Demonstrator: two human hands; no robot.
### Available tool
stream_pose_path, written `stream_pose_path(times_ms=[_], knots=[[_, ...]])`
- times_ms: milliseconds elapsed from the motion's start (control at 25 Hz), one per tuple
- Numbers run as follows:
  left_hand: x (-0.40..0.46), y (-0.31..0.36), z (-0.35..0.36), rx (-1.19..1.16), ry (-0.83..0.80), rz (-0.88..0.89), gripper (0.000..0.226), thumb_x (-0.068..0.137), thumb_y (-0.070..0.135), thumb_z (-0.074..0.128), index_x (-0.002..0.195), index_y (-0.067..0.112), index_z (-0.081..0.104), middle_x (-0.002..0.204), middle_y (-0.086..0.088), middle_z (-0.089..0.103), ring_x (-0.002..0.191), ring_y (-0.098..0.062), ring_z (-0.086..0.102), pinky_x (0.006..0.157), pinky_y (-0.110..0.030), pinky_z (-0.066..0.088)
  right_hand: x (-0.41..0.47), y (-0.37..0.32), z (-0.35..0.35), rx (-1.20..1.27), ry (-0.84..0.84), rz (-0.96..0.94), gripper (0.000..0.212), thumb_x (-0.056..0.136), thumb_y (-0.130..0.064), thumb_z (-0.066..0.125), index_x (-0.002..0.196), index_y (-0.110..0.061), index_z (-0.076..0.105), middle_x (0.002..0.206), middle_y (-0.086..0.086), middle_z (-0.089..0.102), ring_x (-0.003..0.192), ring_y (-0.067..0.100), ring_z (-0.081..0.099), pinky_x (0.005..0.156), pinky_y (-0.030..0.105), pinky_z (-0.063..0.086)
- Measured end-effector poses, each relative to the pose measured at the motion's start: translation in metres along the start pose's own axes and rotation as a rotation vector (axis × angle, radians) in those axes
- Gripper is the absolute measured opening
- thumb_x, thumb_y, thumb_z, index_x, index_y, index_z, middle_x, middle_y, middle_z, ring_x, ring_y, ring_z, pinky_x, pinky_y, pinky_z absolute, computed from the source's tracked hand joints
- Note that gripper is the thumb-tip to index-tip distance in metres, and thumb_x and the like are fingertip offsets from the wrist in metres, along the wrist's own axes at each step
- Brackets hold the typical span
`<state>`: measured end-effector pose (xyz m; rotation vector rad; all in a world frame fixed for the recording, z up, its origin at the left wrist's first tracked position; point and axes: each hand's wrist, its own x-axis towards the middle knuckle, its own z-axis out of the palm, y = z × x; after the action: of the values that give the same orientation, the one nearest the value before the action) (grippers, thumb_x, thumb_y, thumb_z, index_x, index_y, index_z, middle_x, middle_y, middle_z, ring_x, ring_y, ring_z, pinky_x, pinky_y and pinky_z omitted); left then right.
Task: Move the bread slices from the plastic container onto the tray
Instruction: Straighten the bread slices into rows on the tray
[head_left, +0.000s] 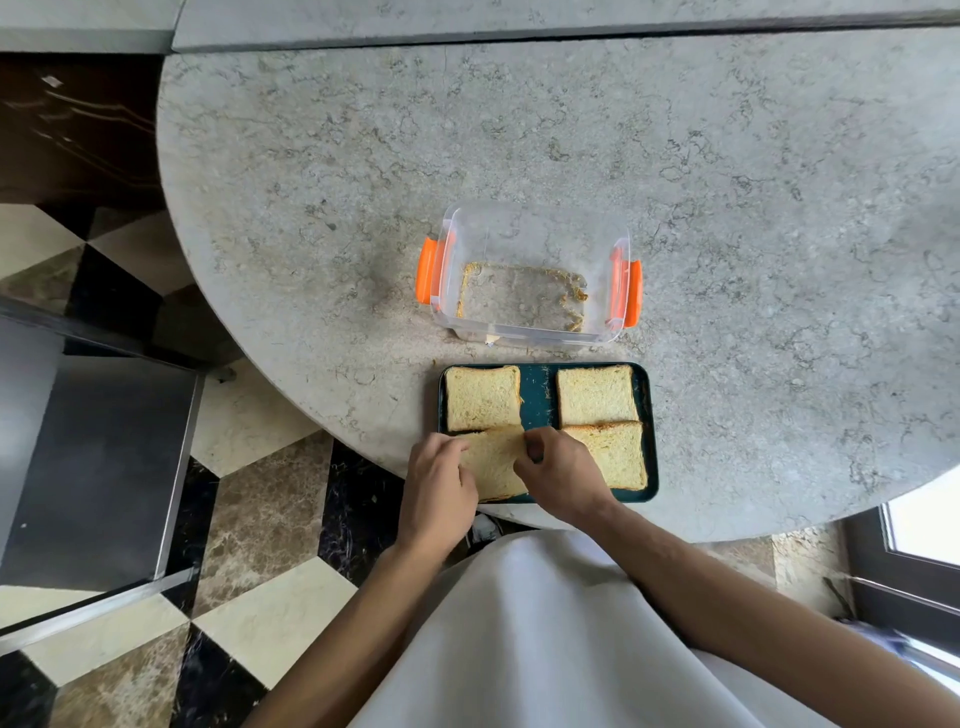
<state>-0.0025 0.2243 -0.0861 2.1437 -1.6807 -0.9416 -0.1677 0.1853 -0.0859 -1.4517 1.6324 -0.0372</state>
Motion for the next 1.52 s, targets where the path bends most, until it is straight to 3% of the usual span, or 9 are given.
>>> stream_pose_path(times_ms=[160, 400, 600, 680, 800, 960, 1160, 1280, 1520], knots=[[-0.002, 0.0, -0.004, 0.113, -0.02, 0.075, 0.048, 0.082, -0.012, 0.054, 0.125, 0.005, 0.063, 0.118, -0.008, 0.061, 0.111, -0.028, 0.049, 0.099, -0.043, 0.045, -0.005, -0.003, 0.001, 0.011, -0.026, 0.034, 0.03, 0.092, -0.026, 0.055, 0.108, -0.002, 0.067, 0.097, 0.012, 0.074, 0.088, 0.03, 0.068, 0.077, 0.041, 0.057], [-0.003, 0.0, -0.004, 0.17, -0.078, 0.118, 0.05, 0.081, -0.014, 0.053, 0.127, 0.003, 0.061, 0.125, -0.007, 0.057, 0.114, -0.026, 0.049, 0.101, -0.041, 0.045, -0.005, -0.004, 0.003, 0.044, -0.075, 0.051, 0.032, 0.09, -0.023, 0.057, 0.106, 0.002, 0.067, 0.098, 0.017, 0.075, 0.091, 0.034, 0.068, 0.076, 0.042, 0.055], [0.0, -0.001, -0.007, 0.129, -0.039, 0.133, 0.051, 0.082, -0.013, 0.055, 0.129, 0.004, 0.059, 0.125, -0.008, 0.057, 0.118, -0.026, 0.049, 0.102, -0.042, 0.046, 0.0, -0.006, 0.004, -0.026, 0.019, 0.003, 0.021, 0.089, -0.025, 0.056, 0.094, -0.006, 0.065, 0.093, 0.013, 0.067, 0.081, 0.033, 0.061, 0.062, 0.036, 0.045], [0.008, 0.001, -0.009, 0.156, -0.019, 0.179, 0.057, 0.079, -0.015, 0.057, 0.133, 0.003, 0.055, 0.134, -0.011, 0.053, 0.126, -0.028, 0.046, 0.107, -0.042, 0.043, 0.008, -0.011, 0.005, -0.019, 0.077, -0.02, 0.025, 0.089, -0.025, 0.057, 0.108, -0.009, 0.061, 0.106, 0.012, 0.059, 0.087, 0.03, 0.057, 0.07, 0.034, 0.044], [0.023, 0.003, -0.007, 0.292, -0.055, 0.305, 0.069, 0.077, -0.016, 0.058, 0.142, 0.002, 0.044, 0.153, -0.019, 0.037, 0.144, -0.033, 0.029, 0.117, -0.042, 0.032, 0.022, -0.022, 0.005, -0.004, 0.106, -0.031, 0.054, 0.09, -0.026, 0.059, 0.139, -0.005, 0.046, 0.126, 0.016, 0.05, 0.106, 0.035, 0.057, 0.091, 0.041, 0.05], [0.03, -0.001, 0.002, 0.395, -0.104, 0.337, 0.073, 0.078, -0.011, 0.058, 0.146, 0.005, 0.038, 0.16, -0.021, 0.023, 0.15, -0.033, 0.015, 0.121, -0.038, 0.018, 0.031, -0.031, 0.011, -0.005, 0.094, -0.017, 0.054, 0.092, -0.033, 0.058, 0.136, -0.003, 0.046, 0.128, 0.018, 0.046, 0.112, 0.038, 0.055, 0.094, 0.044, 0.05], [0.031, -0.003, 0.004, 0.406, -0.113, 0.334, 0.071, 0.079, -0.008, 0.061, 0.146, 0.005, 0.039, 0.16, -0.021, 0.023, 0.149, -0.033, 0.015, 0.122, -0.039, 0.018, 0.028, -0.032, 0.008, -0.019, 0.092, -0.031, 0.05, 0.091, -0.036, 0.058, 0.13, -0.005, 0.053, 0.122, 0.016, 0.052, 0.107, 0.036, 0.058, 0.092, 0.044, 0.051], [0.031, 0.001, 0.0, 0.348, -0.114, 0.332, 0.065, 0.08, -0.008, 0.058, 0.142, 0.004, 0.044, 0.156, -0.021, 0.03, 0.147, -0.033, 0.021, 0.121, -0.04, 0.024, 0.018, -0.028, 0.003, 0.017, 0.143, -0.075, 0.042, 0.09, -0.028, 0.059, 0.126, -0.006, 0.058, 0.117, 0.016, 0.057, 0.104, 0.035, 0.06, 0.088, 0.042, 0.052], [0.031, 0.033, 0.005, 0.06, -0.205, 0.273, 0.056, 0.085, -0.005, 0.05, 0.138, 0.009, 0.05, 0.143, -0.008, 0.052, 0.129, -0.027, 0.049, 0.106, -0.042, 0.043, -0.009, 0.0, -0.02, 0.09, 0.388, -0.051, 0.048, 0.091, -0.019, 0.059, 0.136, -0.003, 0.057, 0.128, 0.017, 0.058, 0.112, 0.033, 0.061, 0.098, 0.04, 0.05]])
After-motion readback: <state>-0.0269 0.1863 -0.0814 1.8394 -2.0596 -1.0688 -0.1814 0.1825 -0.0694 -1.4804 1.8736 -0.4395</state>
